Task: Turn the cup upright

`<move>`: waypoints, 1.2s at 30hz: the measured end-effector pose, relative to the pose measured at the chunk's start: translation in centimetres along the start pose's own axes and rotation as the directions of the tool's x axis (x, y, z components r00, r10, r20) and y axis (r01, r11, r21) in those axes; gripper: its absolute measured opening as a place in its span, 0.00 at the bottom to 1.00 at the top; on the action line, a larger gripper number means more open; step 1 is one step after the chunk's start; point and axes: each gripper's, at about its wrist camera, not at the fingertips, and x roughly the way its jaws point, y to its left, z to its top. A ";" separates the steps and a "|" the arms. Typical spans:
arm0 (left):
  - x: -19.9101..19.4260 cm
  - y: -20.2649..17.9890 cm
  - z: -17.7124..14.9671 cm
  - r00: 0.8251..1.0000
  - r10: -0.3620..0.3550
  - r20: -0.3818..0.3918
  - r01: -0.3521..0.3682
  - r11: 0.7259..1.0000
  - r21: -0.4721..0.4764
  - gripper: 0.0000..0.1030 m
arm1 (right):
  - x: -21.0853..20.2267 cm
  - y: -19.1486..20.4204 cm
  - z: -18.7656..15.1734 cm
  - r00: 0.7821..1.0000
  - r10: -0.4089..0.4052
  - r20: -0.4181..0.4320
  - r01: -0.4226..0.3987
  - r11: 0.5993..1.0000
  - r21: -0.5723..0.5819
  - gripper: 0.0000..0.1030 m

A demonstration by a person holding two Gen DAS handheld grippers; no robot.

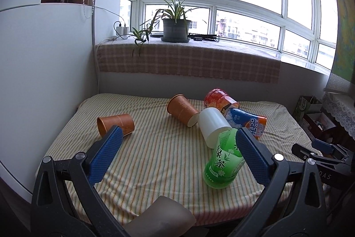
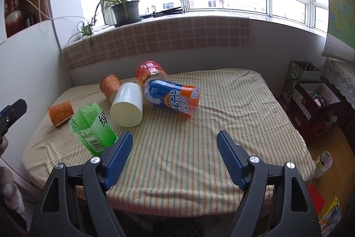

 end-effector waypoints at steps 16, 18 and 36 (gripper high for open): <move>0.3 0.1 -0.1 1.000 0.002 -0.005 -0.002 1.000 -0.002 1.00 | 1.0 -0.2 -0.3 0.999 0.006 -0.034 -0.006 1.000 0.012 0.76; 0.4 0.1 -0.2 1.000 0.005 -0.004 -0.005 1.000 -0.002 1.00 | 1.0 -0.2 -0.4 0.999 0.006 -0.036 -0.005 1.000 0.013 0.76; 0.6 0.8 -1.0 1.000 0.015 0.001 -0.015 1.000 -0.006 1.00 | 1.9 0.2 -0.6 0.998 0.015 -0.062 -0.015 1.000 0.009 0.76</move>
